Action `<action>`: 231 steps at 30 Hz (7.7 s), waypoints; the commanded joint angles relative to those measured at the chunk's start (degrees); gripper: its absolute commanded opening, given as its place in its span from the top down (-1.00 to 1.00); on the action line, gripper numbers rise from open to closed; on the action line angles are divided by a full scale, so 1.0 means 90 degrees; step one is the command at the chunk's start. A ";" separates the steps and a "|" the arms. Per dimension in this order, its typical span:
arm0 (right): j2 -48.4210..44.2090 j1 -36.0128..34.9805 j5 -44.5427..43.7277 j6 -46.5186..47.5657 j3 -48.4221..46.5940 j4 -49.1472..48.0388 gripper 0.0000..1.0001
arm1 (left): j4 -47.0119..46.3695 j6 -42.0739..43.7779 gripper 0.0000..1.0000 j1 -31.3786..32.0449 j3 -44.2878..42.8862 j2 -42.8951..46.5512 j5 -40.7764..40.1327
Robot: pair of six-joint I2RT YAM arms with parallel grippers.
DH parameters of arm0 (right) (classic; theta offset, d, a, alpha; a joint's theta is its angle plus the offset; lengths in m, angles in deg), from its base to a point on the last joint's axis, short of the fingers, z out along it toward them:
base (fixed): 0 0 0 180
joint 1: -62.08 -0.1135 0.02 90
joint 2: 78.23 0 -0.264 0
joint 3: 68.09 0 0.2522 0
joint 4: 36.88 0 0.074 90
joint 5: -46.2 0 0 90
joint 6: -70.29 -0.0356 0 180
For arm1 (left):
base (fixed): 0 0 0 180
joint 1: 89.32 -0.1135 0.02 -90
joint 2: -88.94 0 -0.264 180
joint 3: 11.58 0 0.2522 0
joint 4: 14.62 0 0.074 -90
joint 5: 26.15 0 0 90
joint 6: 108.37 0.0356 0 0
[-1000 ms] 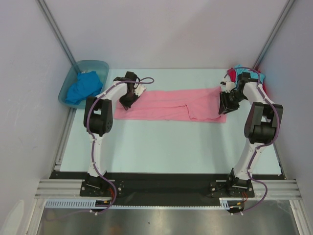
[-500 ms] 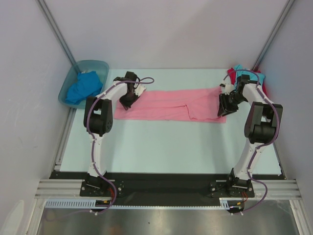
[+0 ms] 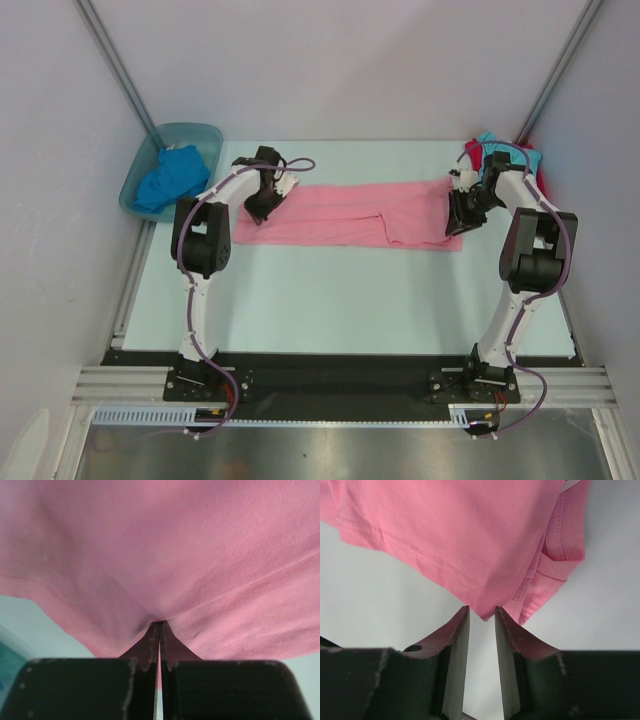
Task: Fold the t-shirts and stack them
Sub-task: Fold the tshirt
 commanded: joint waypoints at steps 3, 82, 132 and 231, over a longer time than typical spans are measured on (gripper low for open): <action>-0.0056 -0.0045 -0.0043 -0.0054 0.0053 -0.0097 0.36 | -0.0145 0.0058 0.99 0.0054 -0.0234 -0.0063 0.0272; -0.0778 -0.0143 0.0074 0.0385 0.0112 0.0137 1.00 | -0.0145 0.0078 0.99 0.0005 -0.0615 -0.0219 0.0301; -0.1384 0.0219 0.1226 0.0707 -0.0200 0.0253 1.00 | -0.0154 0.0019 0.99 -0.0005 -0.0683 -0.0258 0.0360; -0.0193 -0.3473 -0.1889 0.1880 0.0308 -0.1485 1.00 | -0.0145 0.0097 0.99 -0.0034 -0.0830 -0.0219 0.0350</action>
